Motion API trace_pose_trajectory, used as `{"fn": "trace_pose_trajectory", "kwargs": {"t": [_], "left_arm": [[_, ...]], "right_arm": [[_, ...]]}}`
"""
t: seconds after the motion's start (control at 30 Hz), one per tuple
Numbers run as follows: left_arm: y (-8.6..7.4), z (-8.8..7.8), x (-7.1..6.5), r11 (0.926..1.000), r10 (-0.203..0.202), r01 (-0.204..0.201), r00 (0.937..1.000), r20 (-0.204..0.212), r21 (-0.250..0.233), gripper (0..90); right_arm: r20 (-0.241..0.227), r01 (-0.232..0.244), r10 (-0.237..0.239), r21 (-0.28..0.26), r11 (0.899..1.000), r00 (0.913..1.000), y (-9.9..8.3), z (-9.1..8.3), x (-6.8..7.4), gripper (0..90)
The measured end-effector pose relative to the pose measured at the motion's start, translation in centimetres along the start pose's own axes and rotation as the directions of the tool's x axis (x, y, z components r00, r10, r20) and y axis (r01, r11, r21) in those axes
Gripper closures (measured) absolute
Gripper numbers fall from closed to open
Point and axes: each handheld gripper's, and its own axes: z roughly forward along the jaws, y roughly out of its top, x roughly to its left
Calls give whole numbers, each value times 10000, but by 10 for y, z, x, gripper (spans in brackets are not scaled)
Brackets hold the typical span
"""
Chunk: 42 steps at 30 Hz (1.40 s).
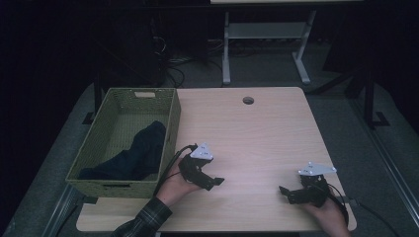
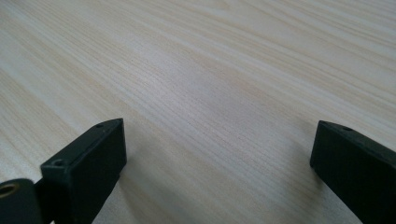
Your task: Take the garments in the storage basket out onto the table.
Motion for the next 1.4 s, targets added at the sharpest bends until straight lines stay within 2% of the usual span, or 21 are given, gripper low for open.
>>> {"fn": "trace_pose_trajectory", "kwargs": {"t": [0.23,0.57,0.67,1.4], "left_arm": [[7,-6,-2,10000,87,-87,10000,-19,49,140],[11,-10,-3,10000,14,-14,10000,13,43,140],[14,-14,-3,9998,114,-114,9999,-13,134,140],[29,-29,-4,9998,182,-181,9997,-156,17,141]], "right_arm": [[2,-9,9,10,10000,10000,0,0,0,30],[-14,-49,49,32,10000,10000,0,0,0,30],[-15,-54,55,36,10000,10000,0,0,0,30],[-15,-54,54,34,10000,10000,0,0,0,30]]}}
